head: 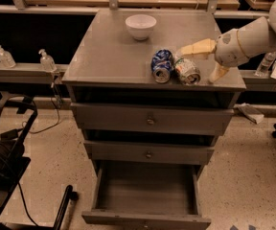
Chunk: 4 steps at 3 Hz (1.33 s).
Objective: Pick 7up can from bottom drawer and place on counter
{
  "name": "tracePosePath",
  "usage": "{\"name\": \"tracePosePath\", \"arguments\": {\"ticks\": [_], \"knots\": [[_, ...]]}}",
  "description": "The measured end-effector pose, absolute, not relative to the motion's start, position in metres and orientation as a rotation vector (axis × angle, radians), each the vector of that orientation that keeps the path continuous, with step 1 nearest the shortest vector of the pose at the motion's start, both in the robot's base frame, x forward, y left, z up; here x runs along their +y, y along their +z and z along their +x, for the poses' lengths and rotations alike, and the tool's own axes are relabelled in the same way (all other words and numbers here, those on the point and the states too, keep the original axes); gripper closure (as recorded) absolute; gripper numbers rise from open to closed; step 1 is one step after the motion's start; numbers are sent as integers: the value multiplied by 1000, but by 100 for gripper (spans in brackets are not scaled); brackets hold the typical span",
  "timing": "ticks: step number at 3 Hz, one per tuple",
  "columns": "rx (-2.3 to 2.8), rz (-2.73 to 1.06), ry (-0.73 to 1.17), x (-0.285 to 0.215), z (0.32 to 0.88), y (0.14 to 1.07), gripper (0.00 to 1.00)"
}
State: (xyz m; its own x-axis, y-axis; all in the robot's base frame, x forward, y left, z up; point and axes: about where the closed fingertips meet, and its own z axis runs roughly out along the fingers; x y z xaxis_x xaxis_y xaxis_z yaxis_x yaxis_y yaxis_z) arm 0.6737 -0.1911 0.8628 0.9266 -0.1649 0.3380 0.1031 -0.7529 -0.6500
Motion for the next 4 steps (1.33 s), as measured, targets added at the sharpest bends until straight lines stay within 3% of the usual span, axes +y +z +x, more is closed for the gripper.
{"name": "tracePosePath", "arguments": {"ticks": [3,4], "knots": [[107,-2354,-571,-216,684,901,9],[103,-2351,-568,-213,686,899,0]]}}
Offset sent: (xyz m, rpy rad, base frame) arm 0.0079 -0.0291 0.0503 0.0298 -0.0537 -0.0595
